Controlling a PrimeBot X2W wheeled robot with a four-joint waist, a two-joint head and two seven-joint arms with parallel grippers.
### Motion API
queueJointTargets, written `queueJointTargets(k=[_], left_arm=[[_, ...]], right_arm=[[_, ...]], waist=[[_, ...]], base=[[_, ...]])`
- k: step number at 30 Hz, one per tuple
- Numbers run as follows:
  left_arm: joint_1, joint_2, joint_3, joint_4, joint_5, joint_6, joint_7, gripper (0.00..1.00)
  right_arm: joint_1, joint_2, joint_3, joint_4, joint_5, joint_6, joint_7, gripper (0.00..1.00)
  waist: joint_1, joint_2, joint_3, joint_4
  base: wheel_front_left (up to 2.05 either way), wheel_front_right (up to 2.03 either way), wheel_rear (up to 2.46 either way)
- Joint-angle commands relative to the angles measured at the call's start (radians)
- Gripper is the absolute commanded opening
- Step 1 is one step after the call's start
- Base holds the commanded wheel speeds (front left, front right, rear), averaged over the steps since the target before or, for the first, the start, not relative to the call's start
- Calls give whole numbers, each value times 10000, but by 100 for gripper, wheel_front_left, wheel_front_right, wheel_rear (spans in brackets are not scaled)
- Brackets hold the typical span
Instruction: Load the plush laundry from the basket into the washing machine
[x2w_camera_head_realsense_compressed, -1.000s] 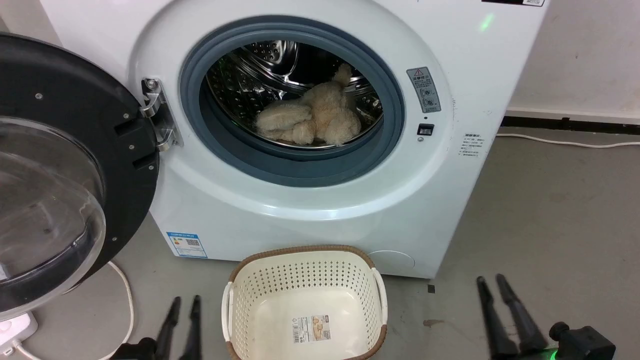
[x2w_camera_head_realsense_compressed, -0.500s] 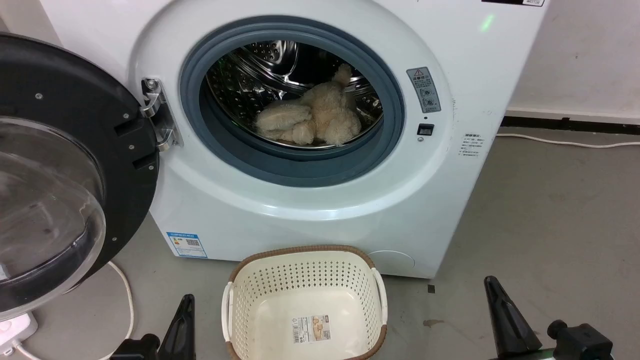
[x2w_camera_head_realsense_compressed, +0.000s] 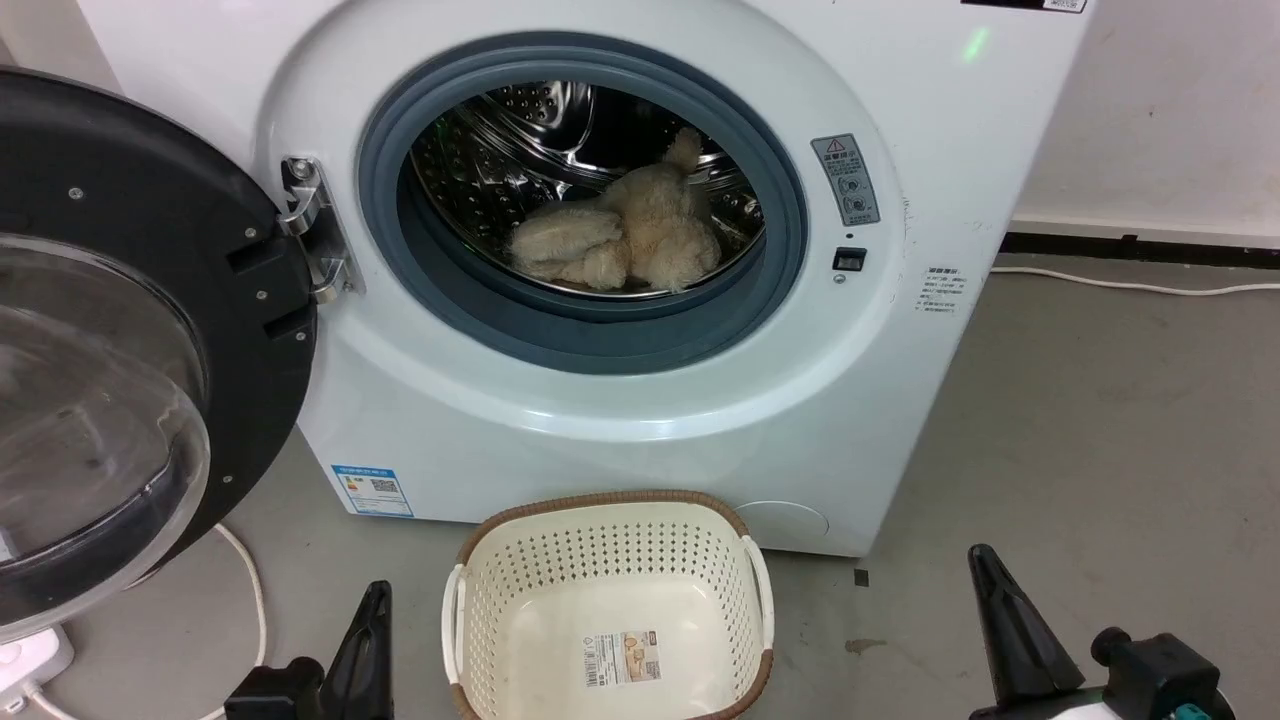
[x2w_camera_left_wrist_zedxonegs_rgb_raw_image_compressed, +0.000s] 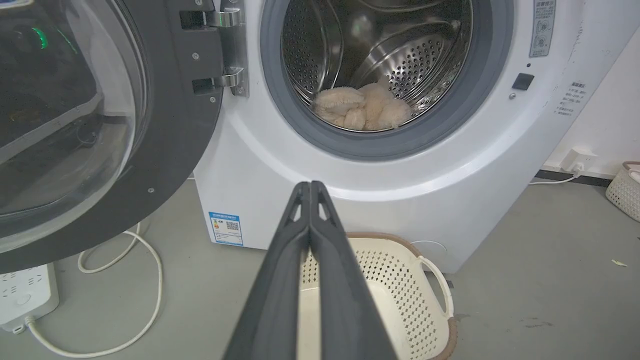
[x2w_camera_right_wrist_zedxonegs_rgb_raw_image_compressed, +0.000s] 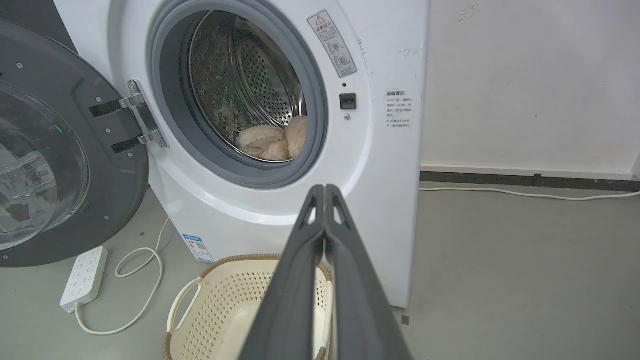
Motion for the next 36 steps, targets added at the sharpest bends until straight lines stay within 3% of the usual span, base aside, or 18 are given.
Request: queueJointTargets(k=[1,36], left_arm=[[-196,-42,31,-87,143,57,112,0],[-581,-128,87,-430,750,178,868,0]], right_arm=[[-176,1,-51,-24,-132,2,115,0],[-572,2,-302,-54,-809,4,874,0]], waist=[[0,0,-1,-7],[0,0,-8,-102]], base=[[0,0,0],[0,0,0]])
